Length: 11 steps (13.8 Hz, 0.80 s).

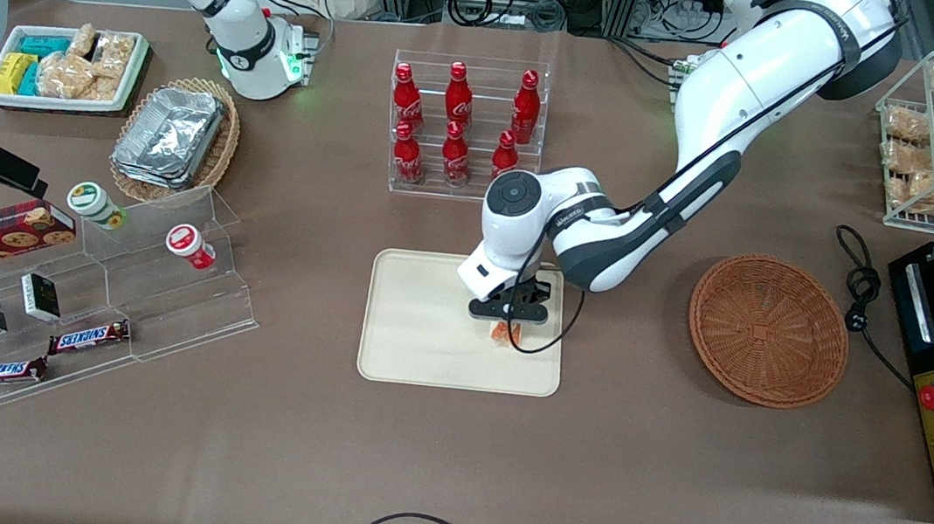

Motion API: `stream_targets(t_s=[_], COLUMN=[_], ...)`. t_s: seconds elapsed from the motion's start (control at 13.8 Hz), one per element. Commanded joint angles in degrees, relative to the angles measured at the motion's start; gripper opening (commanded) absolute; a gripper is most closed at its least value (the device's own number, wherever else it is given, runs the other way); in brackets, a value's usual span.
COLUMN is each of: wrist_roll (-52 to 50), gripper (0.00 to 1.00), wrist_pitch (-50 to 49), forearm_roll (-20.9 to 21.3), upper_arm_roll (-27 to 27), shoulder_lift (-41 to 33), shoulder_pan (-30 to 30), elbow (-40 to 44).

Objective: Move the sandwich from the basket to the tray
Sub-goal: 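Lower the held sandwich onto the cream tray and open the left gripper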

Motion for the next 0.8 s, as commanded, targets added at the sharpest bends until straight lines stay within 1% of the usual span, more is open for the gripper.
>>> stream_targets(t_s=[0.0, 0.14, 0.29, 0.36, 0.43, 0.51, 0.72], wrist_roll=[-1.92, -2.0, -2.01, -1.92, -1.74, -1.74, -1.65], gripper=[0.16, 0.26, 0.47, 0.64, 0.96, 1.0, 1.0], wrist_pitch=[-0.53, -0.53, -0.53, -0.53, -0.53, -0.53, -0.62], forearm_roll=[1.41, 1.32, 1.32, 1.32, 1.41, 1.41, 1.32], upper_arm_roll=[0.73, 2.57, 3.37, 3.37, 3.55, 3.63, 3.64], shoulder_lift=[1.23, 1.24, 1.24, 1.15, 1.15, 1.15, 0.8], shoulder_pan=[-1.33, -3.0, -3.62, -3.62, -3.62, -3.71, -3.62], elbow=[2.05, 2.14, 2.31, 2.31, 2.4, 2.57, 3.53])
